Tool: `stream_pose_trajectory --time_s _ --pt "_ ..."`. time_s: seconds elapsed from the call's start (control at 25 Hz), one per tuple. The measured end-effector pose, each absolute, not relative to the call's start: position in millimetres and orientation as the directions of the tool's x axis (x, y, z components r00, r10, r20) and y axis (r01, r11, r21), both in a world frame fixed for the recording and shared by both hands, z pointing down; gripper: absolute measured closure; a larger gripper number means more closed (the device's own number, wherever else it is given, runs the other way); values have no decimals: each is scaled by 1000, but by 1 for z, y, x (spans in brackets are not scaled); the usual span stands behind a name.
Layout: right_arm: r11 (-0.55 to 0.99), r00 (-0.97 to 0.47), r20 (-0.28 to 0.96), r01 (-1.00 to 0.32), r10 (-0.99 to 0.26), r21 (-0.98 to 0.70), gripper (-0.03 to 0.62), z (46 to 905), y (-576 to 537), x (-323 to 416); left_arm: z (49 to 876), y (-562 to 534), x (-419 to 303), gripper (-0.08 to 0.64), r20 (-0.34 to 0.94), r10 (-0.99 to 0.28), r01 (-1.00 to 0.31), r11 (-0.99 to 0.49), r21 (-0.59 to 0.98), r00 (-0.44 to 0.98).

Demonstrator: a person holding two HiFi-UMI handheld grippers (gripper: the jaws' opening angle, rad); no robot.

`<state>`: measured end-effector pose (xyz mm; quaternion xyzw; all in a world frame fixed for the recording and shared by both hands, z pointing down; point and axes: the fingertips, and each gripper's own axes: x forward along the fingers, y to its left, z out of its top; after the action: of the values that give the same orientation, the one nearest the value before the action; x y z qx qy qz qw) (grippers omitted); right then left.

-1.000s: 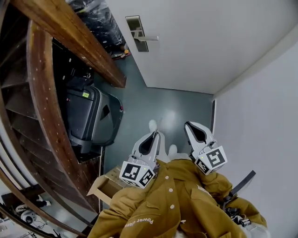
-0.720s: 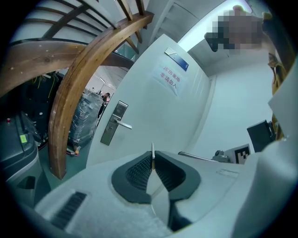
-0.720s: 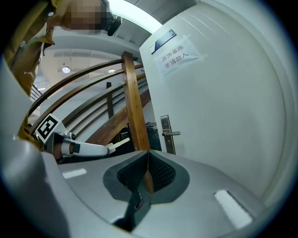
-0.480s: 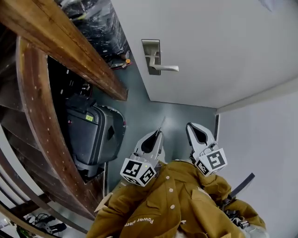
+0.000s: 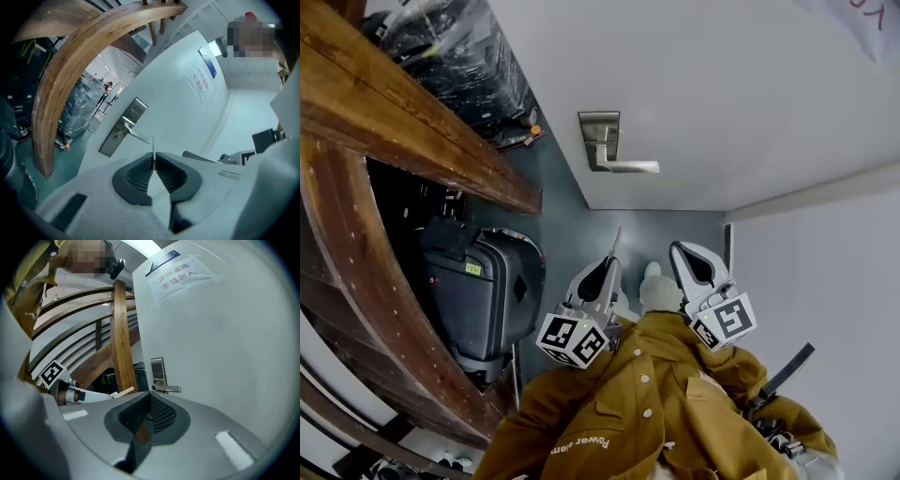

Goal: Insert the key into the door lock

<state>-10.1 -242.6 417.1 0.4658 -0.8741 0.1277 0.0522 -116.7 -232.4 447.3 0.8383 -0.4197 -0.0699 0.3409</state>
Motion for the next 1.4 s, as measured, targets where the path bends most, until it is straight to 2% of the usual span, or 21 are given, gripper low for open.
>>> stream_pose_trajectory --time_s 0.24,0.56,0.72,0.8,1.0,1.4 --pt "540 -569 209 -821 -795 -185 586 415 -270 0 491 -266 -128 534 166 -804 -501 -180 847 570" --pt "526 -561 203 -826 -803 -203 586 415 -291 28 536 -327 -120 534 176 -842 -360 -22 933 509" --pt "509 -545 193 -835 -816 -208 586 415 -299 44 544 -362 -110 534 126 -869 -164 53 985 478" --pt "498 -536 194 -841 -822 -213 586 416 -301 52 556 -374 -115 534 138 -869 -188 54 981 474" --pt "469 -512 205 -854 -834 -223 586 422 -304 72 546 -397 -104 534 92 -882 -91 56 994 462" --pt "466 -513 228 -854 -827 -230 586 429 -306 80 552 -403 -105 534 102 -888 -97 66 993 448"
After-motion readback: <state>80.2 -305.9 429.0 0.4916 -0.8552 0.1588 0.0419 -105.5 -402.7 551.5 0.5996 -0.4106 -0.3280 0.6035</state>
